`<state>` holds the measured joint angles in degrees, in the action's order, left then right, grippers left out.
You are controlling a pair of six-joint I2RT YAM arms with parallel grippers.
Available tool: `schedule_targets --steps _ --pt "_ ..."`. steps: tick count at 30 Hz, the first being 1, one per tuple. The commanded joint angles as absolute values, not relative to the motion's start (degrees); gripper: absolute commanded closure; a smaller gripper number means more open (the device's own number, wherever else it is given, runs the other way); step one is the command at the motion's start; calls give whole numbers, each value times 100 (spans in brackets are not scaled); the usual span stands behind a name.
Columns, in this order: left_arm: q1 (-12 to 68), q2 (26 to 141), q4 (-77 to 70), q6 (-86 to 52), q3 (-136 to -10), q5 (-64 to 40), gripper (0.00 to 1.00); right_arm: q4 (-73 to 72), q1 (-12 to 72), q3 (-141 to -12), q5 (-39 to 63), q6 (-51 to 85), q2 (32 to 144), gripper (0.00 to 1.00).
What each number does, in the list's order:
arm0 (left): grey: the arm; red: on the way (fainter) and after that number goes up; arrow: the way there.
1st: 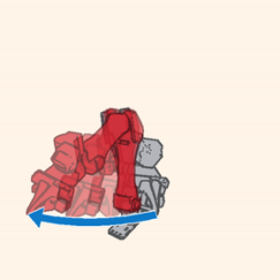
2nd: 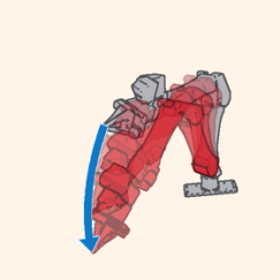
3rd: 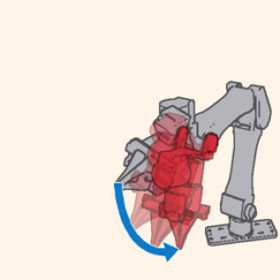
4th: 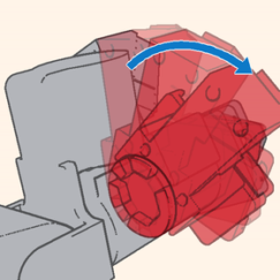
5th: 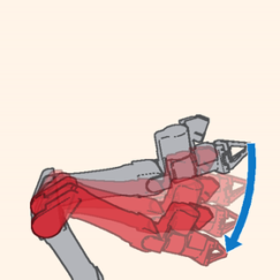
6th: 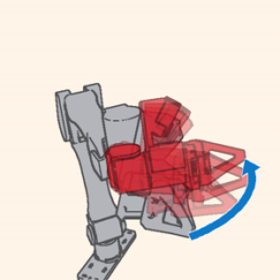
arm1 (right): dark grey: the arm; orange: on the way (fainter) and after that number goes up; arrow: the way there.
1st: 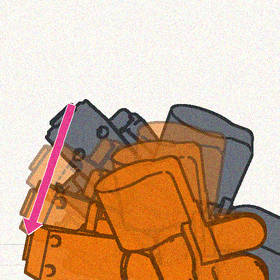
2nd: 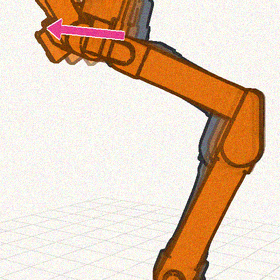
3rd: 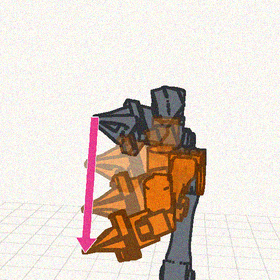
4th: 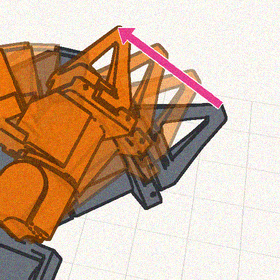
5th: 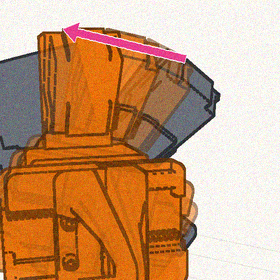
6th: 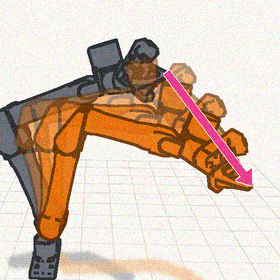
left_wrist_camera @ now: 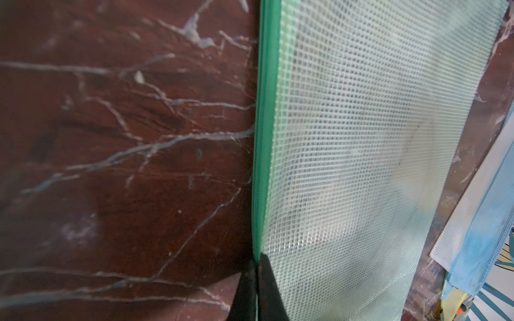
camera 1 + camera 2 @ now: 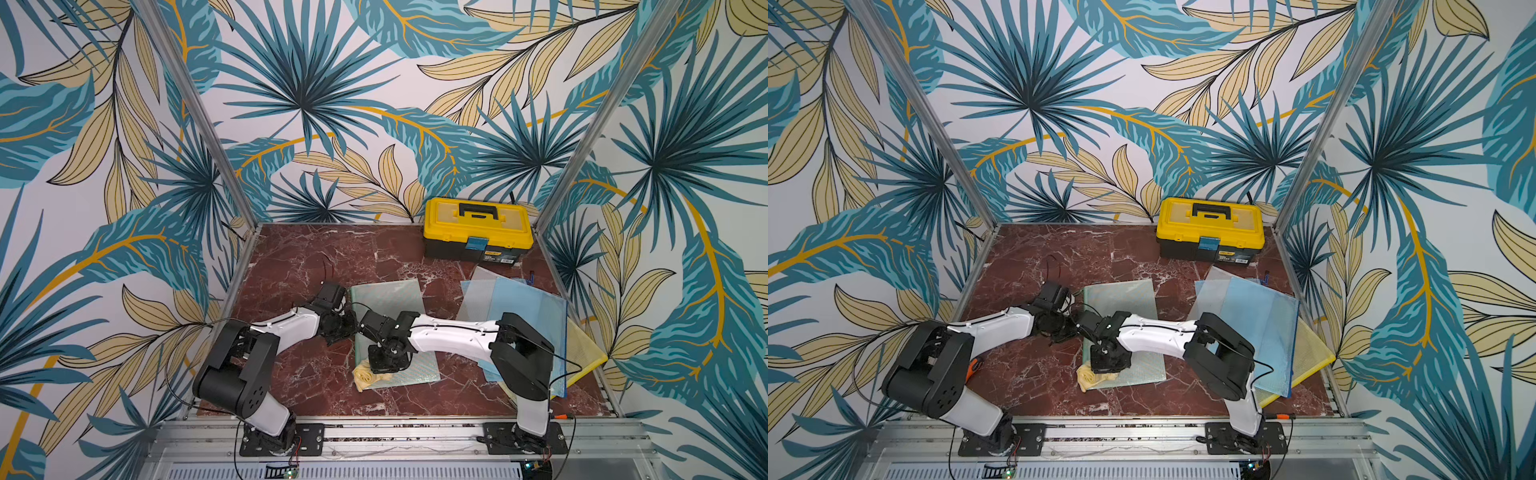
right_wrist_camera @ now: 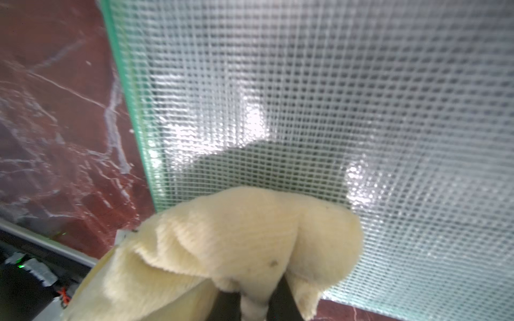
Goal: Wipe the document bag
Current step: Wipe the dirt from the document bag, then adjust the document bag at the center of the board.
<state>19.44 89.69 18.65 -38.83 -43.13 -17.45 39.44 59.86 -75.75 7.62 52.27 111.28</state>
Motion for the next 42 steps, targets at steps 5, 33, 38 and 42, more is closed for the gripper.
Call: schedule_targets --steps 5,33,38,42 --pt "1837 8864 1786 -3740 -4298 -1791 100 4093 5009 -5221 591 5458 9563 100" --pt "2005 5889 7419 -3520 -8148 241 100 4787 4056 -5344 216 4733 7939 100" --pt "3129 7468 7847 -3966 -9013 1973 100 4781 4057 -5218 210 4801 7707 100" --pt "3461 8631 7854 -3975 -9626 1902 100 4928 4060 -5130 72 4806 7430 100"
